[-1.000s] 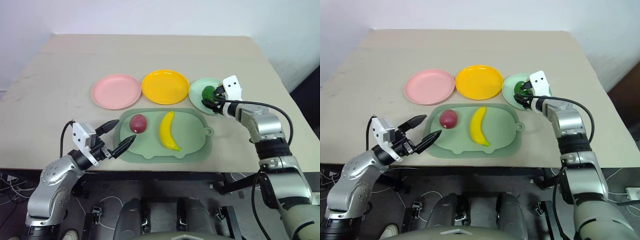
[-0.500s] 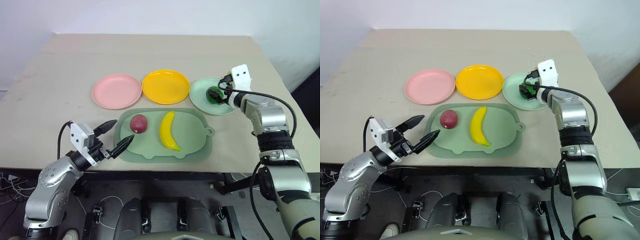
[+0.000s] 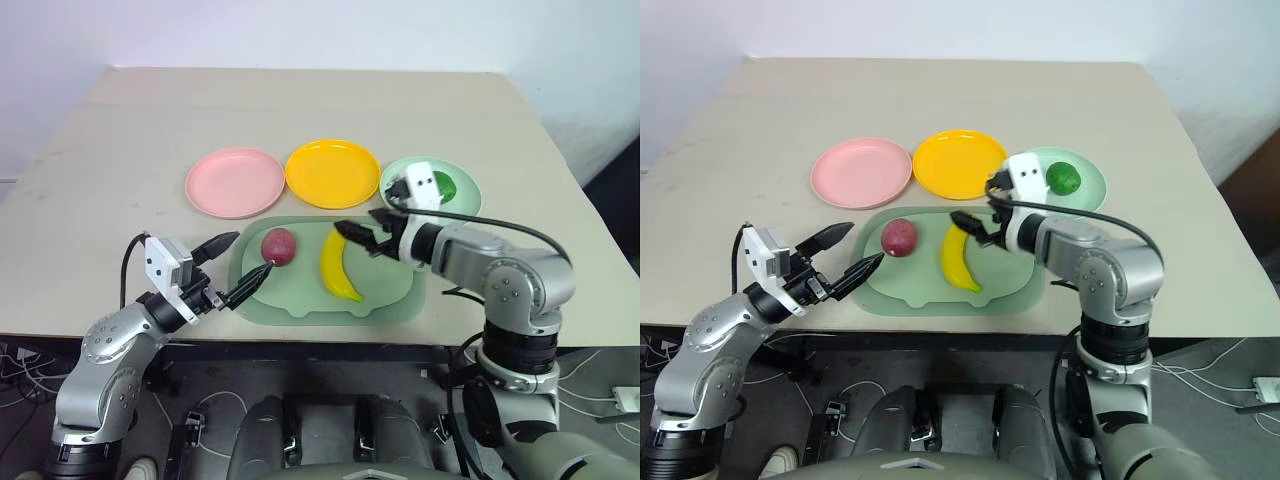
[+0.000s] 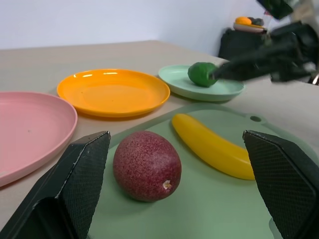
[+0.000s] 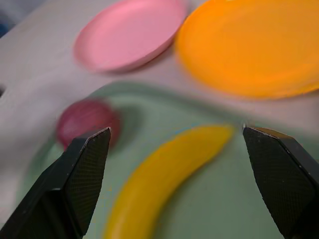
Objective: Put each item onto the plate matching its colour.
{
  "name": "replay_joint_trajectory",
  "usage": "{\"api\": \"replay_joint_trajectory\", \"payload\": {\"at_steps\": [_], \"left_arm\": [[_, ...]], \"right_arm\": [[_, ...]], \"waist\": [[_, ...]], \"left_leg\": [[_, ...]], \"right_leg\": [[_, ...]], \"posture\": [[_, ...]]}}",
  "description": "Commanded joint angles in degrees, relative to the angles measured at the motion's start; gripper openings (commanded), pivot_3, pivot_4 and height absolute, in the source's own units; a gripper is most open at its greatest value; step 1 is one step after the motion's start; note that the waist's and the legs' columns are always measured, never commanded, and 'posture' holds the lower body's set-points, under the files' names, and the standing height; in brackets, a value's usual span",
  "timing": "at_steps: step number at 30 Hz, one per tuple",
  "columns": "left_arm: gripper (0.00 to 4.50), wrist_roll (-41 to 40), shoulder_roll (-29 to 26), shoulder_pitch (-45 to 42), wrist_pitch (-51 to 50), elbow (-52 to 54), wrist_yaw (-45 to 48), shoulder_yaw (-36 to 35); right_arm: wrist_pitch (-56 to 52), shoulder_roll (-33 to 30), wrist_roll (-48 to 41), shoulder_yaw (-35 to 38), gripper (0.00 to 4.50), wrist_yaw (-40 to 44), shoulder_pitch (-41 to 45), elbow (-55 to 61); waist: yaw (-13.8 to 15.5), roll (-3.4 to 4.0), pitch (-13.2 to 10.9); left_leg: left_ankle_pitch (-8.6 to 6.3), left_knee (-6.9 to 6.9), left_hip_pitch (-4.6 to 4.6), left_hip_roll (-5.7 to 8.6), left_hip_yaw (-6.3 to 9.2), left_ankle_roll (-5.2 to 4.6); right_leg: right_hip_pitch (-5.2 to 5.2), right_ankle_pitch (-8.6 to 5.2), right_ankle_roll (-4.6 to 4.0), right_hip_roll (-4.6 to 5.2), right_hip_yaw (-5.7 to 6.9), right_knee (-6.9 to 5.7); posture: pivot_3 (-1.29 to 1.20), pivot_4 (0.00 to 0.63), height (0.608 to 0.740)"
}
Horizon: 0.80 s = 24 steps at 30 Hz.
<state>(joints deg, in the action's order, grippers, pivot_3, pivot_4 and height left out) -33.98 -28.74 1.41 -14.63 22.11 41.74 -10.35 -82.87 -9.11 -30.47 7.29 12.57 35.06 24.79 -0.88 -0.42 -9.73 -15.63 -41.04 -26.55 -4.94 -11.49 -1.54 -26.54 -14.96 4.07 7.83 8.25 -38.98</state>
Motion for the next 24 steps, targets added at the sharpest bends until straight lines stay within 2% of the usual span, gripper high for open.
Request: {"api": "replay_joint_trajectory", "payload": {"at_steps": [1,4,9,15,24], "left_arm": [[4.50,0.01,0.02,-0.77,1.08,0.33,0.67,-0.28],[4.50,0.17,-0.01,-0.72,1.32,0.00,1.03,-0.34],[4.50,-0.03,-0.26,0.54,1.43,0.32,1.87,-0.73],[4.50,0.43,-0.31,1.43,1.86,0.29,2.38,-0.98],[4.50,0.77,-0.37,1.88,2.15,0.43,2.53,-1.01]], "right_arm": [[-4.10,3.97,0.19,0.38,4.46,-2.93,0.06,2.52],[-7.62,7.90,1.17,2.08,4.46,-5.00,1.37,1.60],[-9.63,9.36,1.88,0.77,4.46,-6.54,1.55,-0.17],[-8.48,6.88,4.31,-7.34,4.46,-7.35,2.53,-2.99],[-9.63,4.67,6.73,-13.36,4.46,-6.87,4.64,-6.98]], "waist": [[-0.12,0.00,0.00],[-0.24,0.00,0.00],[-0.21,0.00,0.00],[-0.39,0.00,0.00],[-0.38,0.00,0.00]], "left_leg": [[0.00,0.00,0.00,0.00,0.00,0.01],[0.01,0.02,0.00,-0.01,-0.01,0.02],[-0.04,0.02,-0.03,0.00,-0.03,0.10],[-0.08,0.07,-0.04,-0.01,-0.05,0.18],[-0.08,0.07,-0.04,-0.01,-0.07,0.18]], "right_leg": [[0.00,0.00,0.00,0.00,0.00,0.00],[-0.02,0.00,0.00,-0.05,0.00,0.00],[-0.05,0.00,0.00,-0.04,-0.01,0.01],[-0.10,0.00,-0.01,-0.05,-0.01,0.01],[-0.11,-0.01,-0.01,-0.04,-0.02,0.02]], "posture": [[0.00,0.150,0.695],[0.00,0.150,0.695],[0.00,0.150,0.695],[0.00,0.150,0.695],[0.00,0.150,0.695]]}}
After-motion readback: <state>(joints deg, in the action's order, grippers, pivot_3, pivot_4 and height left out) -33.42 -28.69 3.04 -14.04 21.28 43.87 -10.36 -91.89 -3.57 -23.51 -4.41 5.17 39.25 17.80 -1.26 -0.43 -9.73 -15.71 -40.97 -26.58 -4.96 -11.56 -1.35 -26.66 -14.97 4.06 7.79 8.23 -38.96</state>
